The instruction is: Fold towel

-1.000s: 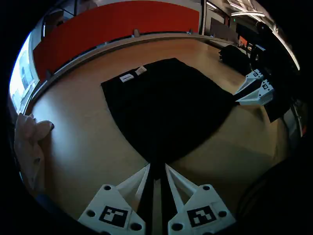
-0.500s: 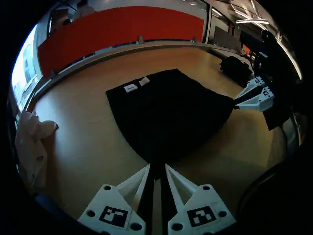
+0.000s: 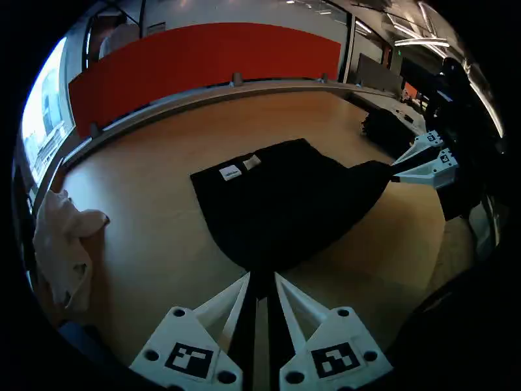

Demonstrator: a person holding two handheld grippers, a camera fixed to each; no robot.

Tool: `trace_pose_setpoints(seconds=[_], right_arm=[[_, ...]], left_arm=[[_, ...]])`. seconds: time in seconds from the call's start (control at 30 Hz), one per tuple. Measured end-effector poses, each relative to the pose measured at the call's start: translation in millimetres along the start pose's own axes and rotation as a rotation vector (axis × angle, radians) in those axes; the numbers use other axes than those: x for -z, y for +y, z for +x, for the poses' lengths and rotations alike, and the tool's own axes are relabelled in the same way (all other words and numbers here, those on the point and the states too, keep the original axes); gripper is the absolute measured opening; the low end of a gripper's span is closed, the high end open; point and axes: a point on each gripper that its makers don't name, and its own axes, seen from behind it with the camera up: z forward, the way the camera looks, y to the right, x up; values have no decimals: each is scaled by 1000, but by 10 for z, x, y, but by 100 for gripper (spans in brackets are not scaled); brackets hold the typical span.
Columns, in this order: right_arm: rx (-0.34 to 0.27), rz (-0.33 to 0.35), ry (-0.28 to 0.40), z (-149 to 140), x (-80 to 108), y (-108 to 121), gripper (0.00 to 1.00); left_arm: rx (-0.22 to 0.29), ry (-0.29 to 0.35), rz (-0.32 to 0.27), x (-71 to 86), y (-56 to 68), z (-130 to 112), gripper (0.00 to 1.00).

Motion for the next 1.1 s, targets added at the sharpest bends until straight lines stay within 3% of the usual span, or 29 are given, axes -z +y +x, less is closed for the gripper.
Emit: trace_pose_setpoints(seconds=[0.5, 1.1], right_arm=[[1, -12, 54, 323, 328, 3, 14], [8, -13, 70, 419, 559, -19, 14]], left_arm=[[21, 19, -11, 336, 70, 202, 10], [34, 22, -43, 546, 170, 313, 10]])
